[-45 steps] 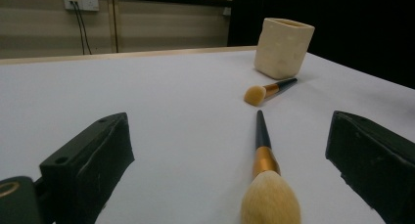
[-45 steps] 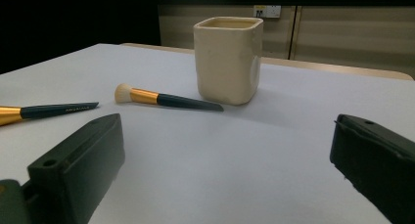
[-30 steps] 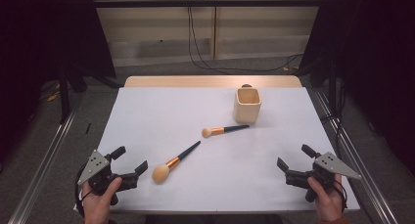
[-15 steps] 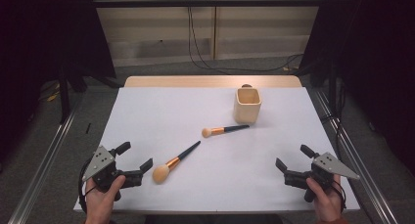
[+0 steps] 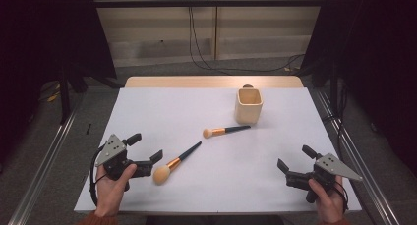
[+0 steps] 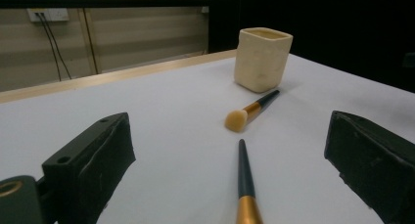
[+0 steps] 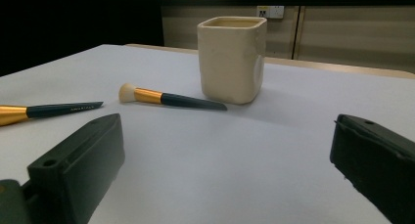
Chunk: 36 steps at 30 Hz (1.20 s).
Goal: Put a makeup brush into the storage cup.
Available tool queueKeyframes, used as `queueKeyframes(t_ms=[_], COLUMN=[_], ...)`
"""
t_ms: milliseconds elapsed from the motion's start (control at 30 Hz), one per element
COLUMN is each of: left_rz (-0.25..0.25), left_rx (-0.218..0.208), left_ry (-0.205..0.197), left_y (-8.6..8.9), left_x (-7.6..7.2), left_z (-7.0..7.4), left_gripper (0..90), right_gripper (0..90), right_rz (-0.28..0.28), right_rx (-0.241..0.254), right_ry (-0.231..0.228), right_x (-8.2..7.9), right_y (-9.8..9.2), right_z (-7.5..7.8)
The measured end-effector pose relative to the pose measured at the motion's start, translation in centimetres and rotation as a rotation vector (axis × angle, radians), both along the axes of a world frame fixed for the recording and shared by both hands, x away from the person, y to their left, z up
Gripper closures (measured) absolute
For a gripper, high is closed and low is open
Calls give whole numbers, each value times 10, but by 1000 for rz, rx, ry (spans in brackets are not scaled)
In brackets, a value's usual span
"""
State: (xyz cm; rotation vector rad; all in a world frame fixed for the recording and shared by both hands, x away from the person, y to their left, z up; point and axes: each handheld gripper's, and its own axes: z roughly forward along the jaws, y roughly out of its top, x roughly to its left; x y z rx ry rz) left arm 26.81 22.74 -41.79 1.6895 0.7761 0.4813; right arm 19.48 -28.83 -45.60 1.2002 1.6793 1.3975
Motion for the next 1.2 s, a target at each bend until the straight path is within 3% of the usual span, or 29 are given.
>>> queueKeyframes(t_ms=[133, 300, 400, 700, 867, 1200], left_rz=[-10, -25, -34, -56, -71, -125], left_rx=[-20, -6, -5, -2, 31, 111], left_ry=[3, -3, 22, 41, 62, 177], left_y=[-5, -9, -11, -22, -27, -36], left_x=[5, 11, 15, 27, 29, 41], left_z=[2, 3, 1, -1, 4, 6], left_gripper=[40, 40, 39, 39, 36, 36], right_gripper=[0, 0, 0, 0, 0, 0], right_rz=[5, 5, 5, 9, 12, 17], right_rx=[-2, -1, 1, -5, -5, -12], right_ry=[-2, -2, -1, 2, 0, 10], right_x=[1, 1, 1, 1, 1, 1], right_y=[1, 0, 0, 1, 1, 2], right_z=[0, 0, 0, 0, 0, -2])
